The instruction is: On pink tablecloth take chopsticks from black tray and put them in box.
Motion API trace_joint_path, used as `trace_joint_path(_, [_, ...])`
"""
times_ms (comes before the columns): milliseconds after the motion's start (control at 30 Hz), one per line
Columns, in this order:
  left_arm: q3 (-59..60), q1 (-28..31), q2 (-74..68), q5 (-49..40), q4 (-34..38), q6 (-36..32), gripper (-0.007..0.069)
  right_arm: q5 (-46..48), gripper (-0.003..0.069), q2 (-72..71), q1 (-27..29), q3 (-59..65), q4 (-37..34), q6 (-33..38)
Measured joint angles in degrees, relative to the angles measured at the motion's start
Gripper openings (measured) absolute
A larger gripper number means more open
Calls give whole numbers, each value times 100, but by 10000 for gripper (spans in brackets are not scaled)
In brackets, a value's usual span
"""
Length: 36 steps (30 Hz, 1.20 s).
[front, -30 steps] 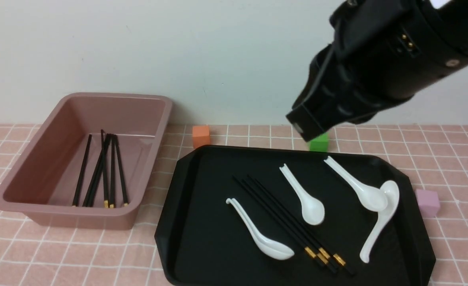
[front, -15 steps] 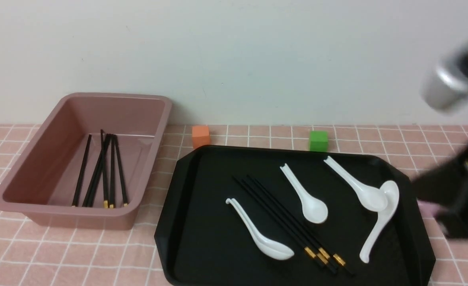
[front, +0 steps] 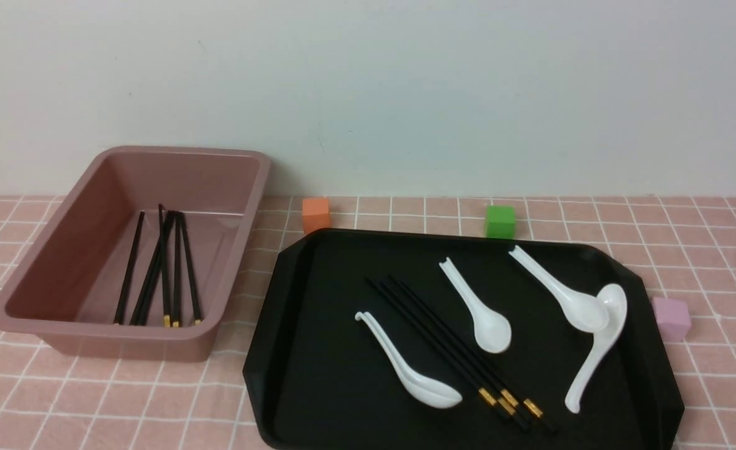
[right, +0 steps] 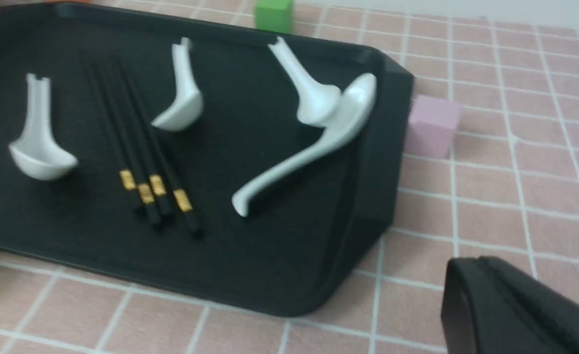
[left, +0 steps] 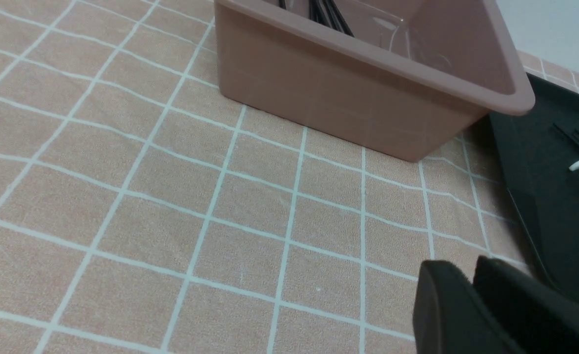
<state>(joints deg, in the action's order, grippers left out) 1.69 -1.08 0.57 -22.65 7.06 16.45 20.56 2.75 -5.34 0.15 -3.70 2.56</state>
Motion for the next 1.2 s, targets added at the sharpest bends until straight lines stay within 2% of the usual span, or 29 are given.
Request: trace_joint_path(1200, [0,0,0,-5,0,0,125,175,0,-331,21,69,-19,0])
